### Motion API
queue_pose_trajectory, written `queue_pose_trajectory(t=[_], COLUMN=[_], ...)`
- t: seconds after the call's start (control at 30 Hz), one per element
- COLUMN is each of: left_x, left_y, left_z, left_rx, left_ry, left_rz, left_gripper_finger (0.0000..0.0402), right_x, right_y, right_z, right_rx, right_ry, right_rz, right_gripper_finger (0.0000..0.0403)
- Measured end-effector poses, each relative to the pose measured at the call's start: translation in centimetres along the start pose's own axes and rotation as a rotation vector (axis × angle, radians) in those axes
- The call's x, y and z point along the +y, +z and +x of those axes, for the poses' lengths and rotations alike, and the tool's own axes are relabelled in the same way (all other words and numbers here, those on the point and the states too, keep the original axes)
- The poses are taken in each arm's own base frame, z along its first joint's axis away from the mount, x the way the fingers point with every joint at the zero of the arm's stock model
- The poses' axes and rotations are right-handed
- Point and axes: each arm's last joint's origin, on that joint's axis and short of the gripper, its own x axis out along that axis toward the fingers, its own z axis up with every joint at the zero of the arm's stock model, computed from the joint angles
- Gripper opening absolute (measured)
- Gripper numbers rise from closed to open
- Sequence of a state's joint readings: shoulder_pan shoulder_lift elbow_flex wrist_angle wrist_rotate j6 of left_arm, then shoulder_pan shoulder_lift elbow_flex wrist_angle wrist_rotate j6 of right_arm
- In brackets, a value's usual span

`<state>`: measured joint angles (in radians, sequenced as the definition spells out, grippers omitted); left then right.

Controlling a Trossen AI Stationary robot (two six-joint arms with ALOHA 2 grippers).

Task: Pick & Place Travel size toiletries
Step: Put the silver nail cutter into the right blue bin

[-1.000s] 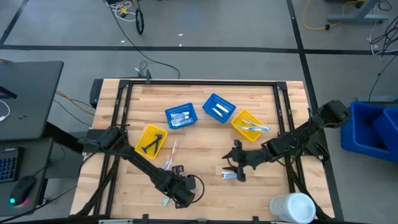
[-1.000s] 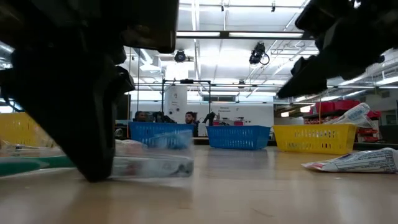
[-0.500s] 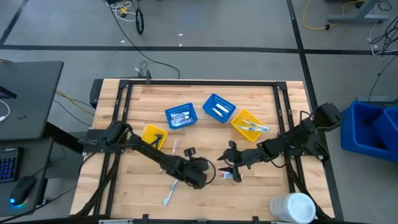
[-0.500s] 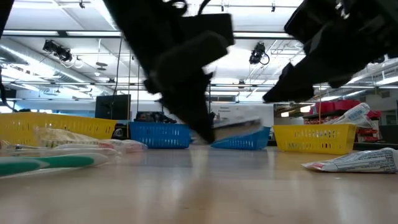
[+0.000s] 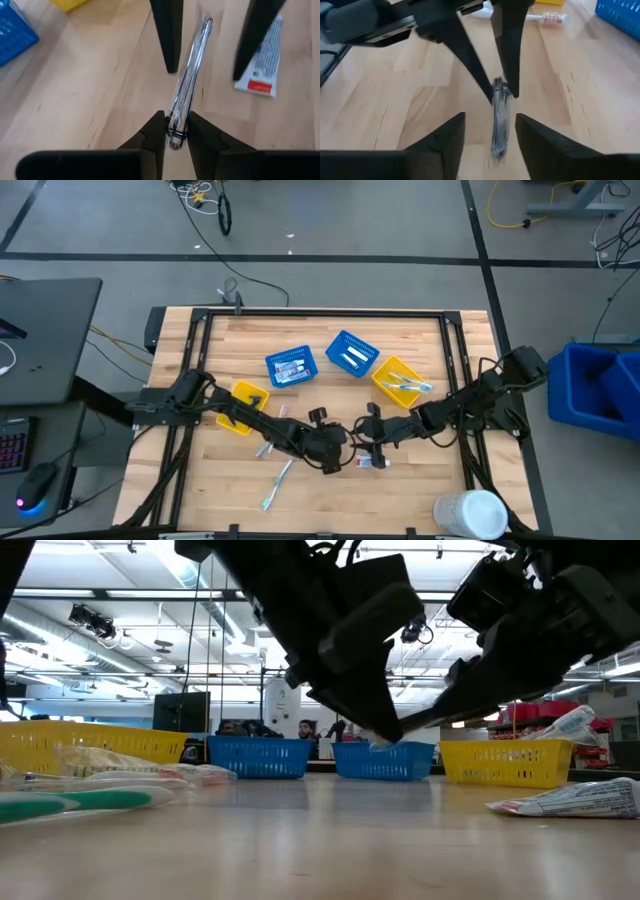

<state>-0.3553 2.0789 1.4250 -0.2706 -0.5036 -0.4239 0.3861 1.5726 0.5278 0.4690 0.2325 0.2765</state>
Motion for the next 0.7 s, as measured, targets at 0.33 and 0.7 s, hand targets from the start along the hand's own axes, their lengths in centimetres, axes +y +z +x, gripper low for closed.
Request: queue_pose_trajectory(t=[0.33, 0.7], left_x=[0.10, 0.18], left_y=[0.33, 0.36], left_z=[0.09, 0.14], left_rx=[-0.018, -0.020], left_ry=[-0.011, -0.006], left_rz=[0.018, 0.009], left_gripper_finger=[0.0075, 0.0095], right_x=[-0.65, -0.66], right_y=[0.34, 0.27], right_z=[0.13, 0.12], right_rx=[-0.018, -0.011], right_ry=[-0.018, -0.020], right_rz=[0.020, 0.018], right_gripper_finger=[0.0059, 0.0032])
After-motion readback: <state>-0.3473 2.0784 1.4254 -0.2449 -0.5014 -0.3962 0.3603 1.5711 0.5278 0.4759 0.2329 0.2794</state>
